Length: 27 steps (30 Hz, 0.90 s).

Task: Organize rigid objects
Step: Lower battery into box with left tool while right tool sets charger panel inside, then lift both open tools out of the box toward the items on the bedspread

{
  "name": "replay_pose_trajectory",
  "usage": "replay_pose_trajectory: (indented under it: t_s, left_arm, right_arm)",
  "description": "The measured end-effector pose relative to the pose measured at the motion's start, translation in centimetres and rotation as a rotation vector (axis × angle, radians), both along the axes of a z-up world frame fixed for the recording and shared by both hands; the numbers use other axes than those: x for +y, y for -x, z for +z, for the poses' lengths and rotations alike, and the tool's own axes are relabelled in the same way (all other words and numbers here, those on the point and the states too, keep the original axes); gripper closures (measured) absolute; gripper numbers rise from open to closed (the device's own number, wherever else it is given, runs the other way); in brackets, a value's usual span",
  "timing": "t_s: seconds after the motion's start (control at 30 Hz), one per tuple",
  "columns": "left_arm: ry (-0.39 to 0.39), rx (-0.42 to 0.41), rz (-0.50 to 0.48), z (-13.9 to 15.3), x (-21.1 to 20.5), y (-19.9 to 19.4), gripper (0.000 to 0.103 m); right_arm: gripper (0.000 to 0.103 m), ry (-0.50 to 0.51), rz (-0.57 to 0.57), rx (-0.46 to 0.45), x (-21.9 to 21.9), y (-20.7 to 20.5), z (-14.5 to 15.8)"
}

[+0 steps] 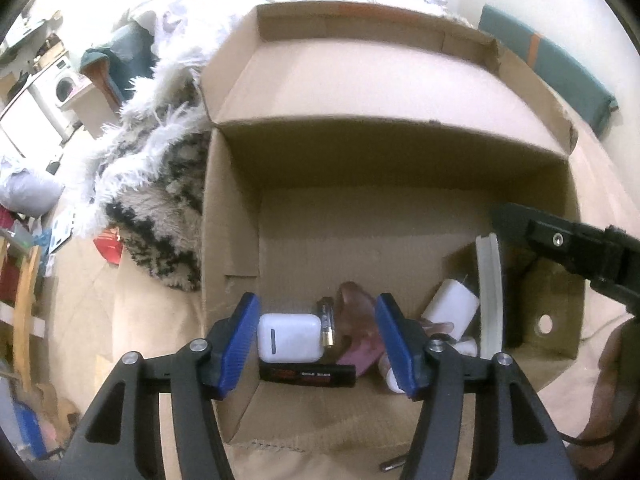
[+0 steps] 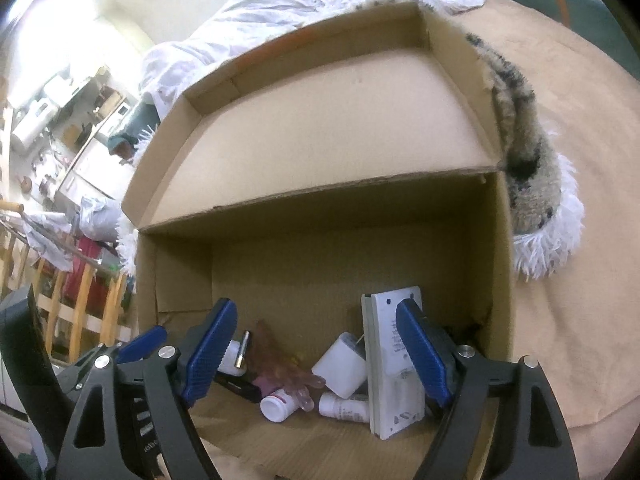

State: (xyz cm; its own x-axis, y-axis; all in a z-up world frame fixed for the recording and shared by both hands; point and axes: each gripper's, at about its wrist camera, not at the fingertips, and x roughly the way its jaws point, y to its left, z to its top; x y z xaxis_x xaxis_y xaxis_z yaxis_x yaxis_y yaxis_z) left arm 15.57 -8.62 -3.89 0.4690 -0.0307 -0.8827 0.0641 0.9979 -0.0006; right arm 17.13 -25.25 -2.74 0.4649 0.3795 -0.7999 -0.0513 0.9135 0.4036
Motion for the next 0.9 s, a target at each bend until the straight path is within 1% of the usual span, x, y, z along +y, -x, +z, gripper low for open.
replay_pose_trajectory:
  t_s: [0.1, 0.17, 0.23, 0.4, 0.53, 0.7, 0.83, 0.9]
  left_arm:
    - [0.061, 0.022, 0.009, 0.6, 0.9, 0.0, 0.045]
    - [0.084, 0.028, 0.019, 1.1, 1.1, 0.5, 0.045]
    - [0.079, 0.018, 0.038, 1.4, 1.5, 1.0, 0.045]
    - [0.077, 0.027, 0.049, 2.2, 2.0, 2.6, 0.045]
    - [0.058, 0.025, 0.048, 2.6, 2.9, 4.0, 0.045]
    - [0.06, 0.044, 0.087, 2.4, 4.3, 6.3, 0.044]
    - [0.005, 0.03, 0.112, 2.4, 4.8, 8.1, 0.045]
    - [-0.002, 0.034, 0.114, 2.2, 4.9, 9.1, 0.045]
  right_arm:
    - [0.016, 0.028, -0.05, -0.016, -0.9, 1.0, 0.6]
    - [0.016, 0.015, -0.071, -0.016, -1.6, 1.6, 0.9]
    - [0.016, 0.002, -0.079, -0.015, -2.2, 2.4, 1.3]
    - [0.016, 0.012, -0.077, -0.028, -2.5, 3.9, 2.0]
    - [0.016, -0.002, -0.075, -0.007, -2.2, 5.4, 1.7]
    - [0.016, -0.004, -0.079, 0.013, -1.8, 8.0, 1.5]
    - [0.016, -0.005, -0.057, 0.034, -1.3, 10.3, 0.9]
    - [0.016, 0.001, -0.044, 0.041, -1.0, 11.1, 0.7]
